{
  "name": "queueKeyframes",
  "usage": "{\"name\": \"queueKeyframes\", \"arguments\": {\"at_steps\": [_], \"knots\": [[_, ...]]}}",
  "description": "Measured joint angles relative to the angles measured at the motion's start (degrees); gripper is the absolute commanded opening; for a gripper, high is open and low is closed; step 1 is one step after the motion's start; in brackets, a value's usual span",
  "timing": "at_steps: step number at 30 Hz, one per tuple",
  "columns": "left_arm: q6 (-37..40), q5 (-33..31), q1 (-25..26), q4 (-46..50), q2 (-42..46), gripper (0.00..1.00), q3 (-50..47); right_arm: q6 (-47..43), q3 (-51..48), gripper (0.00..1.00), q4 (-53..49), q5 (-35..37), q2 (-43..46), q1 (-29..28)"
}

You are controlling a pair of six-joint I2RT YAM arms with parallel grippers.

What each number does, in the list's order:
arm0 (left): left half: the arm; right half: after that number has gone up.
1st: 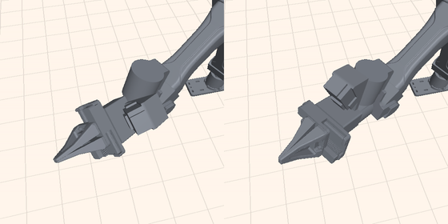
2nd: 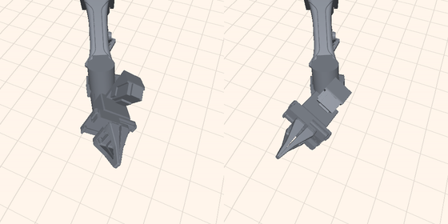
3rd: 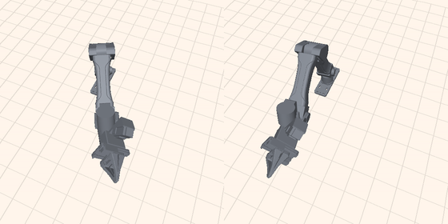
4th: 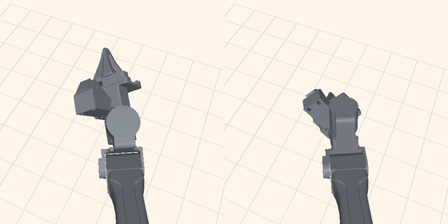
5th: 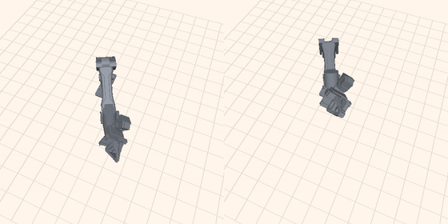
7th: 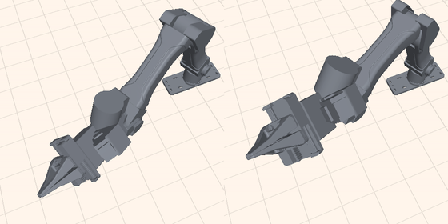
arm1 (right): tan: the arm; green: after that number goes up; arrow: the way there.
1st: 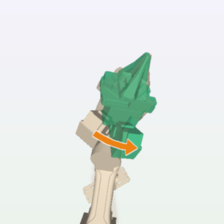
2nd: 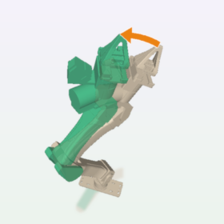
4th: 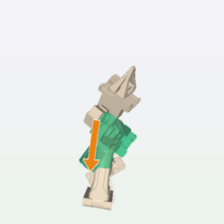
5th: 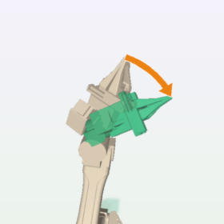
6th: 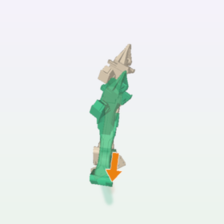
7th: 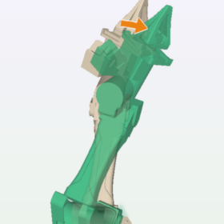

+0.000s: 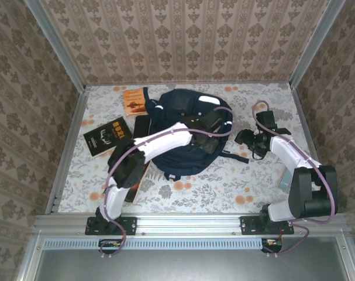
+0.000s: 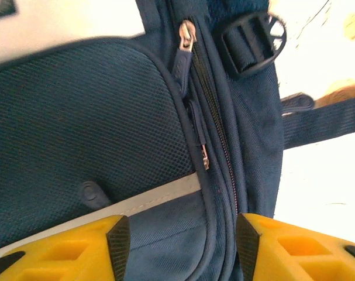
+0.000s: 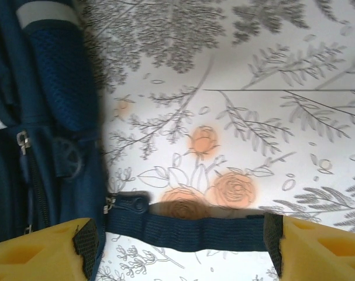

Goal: Pack books, pencil case, and school supplies into a backpack

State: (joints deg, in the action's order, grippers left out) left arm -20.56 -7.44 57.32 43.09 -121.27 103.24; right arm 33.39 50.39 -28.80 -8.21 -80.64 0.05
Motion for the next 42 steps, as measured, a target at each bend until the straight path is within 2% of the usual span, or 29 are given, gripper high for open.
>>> {"name": "queueKeyframes", "arguments": {"at_steps": [3,6,15,20,23,25,32,36,42], "knots": [[0.4,-3.0,1.5,2.6,-4.4,0.44,3.8,1.0,-1.0,0.76,1.1,-0.9,1.4,1.6],[0.5,-4.2,2.1,4.5,-6.4,0.43,5.5,2.0,-1.6,0.76,2.6,-3.4,2.1,3.2],[1.0,-6.5,2.3,6.9,-8.1,0.48,7.8,4.5,-3.7,0.74,5.0,-9.2,3.2,4.9],[2.3,-7.6,2.3,7.7,-9.6,0.56,8.0,4.6,-3.7,0.73,5.1,-10.4,3.4,4.9],[2.8,-7.9,2.3,8.3,-10.2,0.56,8.9,4.6,-3.7,0.73,5.1,-10.5,3.4,4.9],[3.2,-8.0,2.3,9.1,-10.5,0.52,9.7,4.6,-3.8,0.72,5.1,-10.5,3.4,4.9],[4.9,-9.4,2.8,9.7,-11.3,0.25,10.9,1.7,-3.9,0.71,4.9,-11.1,3.3,3.7],[5.8,-10.2,3.0,9.8,-11.0,0.15,11.2,-1.8,-3.4,0.70,4.4,-11.0,2.2,1.7],[7.2,-10.9,2.0,9.5,-6.9,0.09,10.4,-5.2,-2.4,0.70,5.5,-11.2,-1.6,0.8]]}}
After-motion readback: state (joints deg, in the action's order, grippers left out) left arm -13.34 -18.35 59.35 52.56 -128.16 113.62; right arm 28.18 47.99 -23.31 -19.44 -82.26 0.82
